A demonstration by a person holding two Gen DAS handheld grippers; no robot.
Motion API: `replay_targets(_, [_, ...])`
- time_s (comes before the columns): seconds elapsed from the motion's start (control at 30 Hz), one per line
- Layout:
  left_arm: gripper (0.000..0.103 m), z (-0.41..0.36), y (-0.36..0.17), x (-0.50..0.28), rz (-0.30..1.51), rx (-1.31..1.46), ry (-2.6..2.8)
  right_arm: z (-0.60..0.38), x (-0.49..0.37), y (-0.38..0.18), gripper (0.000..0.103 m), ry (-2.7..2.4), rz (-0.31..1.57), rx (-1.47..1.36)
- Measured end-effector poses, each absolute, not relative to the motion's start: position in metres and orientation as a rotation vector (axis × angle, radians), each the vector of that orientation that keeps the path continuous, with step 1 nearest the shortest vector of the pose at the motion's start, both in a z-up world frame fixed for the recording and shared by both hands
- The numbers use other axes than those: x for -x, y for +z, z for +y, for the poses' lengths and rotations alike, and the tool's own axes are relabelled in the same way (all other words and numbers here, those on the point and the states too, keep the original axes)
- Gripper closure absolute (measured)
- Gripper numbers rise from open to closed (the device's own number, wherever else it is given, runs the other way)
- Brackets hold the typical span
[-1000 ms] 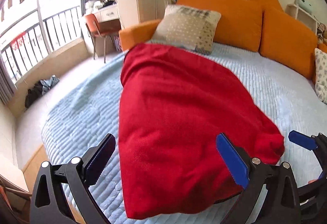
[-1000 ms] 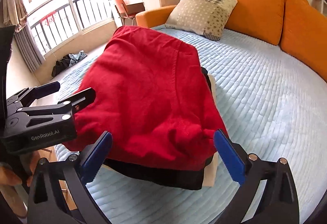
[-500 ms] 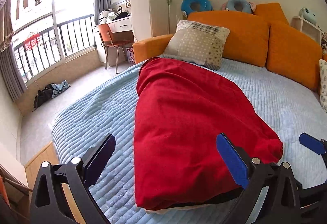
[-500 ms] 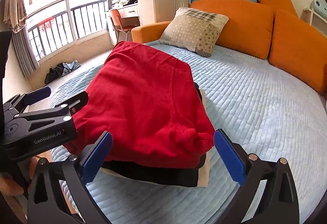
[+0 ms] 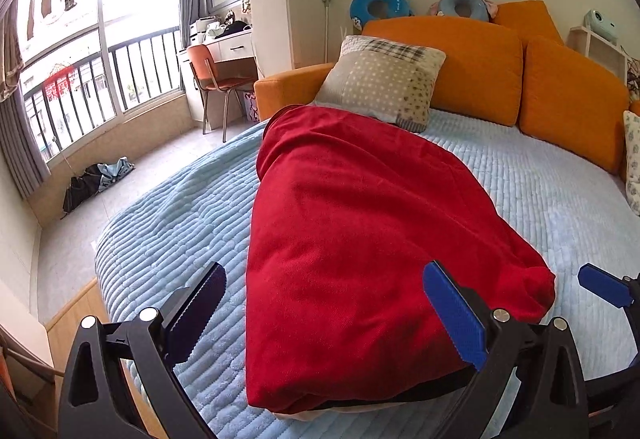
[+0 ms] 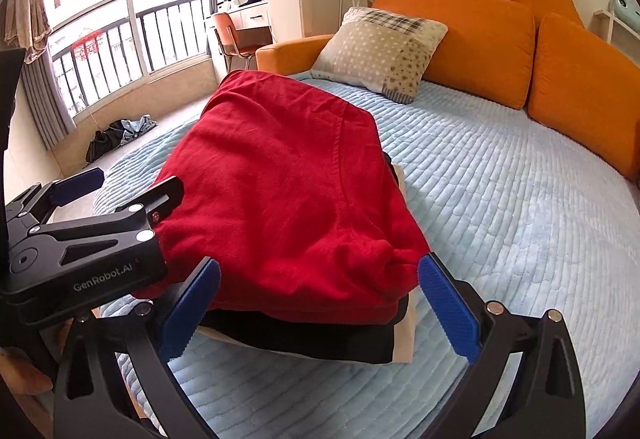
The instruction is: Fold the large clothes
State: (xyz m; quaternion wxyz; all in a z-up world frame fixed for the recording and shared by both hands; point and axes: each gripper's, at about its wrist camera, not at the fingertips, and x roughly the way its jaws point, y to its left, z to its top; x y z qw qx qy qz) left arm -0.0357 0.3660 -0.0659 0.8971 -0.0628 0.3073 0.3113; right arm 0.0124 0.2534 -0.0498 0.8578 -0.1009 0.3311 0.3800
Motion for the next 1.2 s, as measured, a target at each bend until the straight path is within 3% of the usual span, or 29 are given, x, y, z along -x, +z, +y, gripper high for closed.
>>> replay_targets(1.2, [0.003, 0.379, -0.064, 0.034, 0.643, 0.121, 0.66, 0.253, -0.021, -0.047, 0.005, 0.771, 0.682, 0.213])
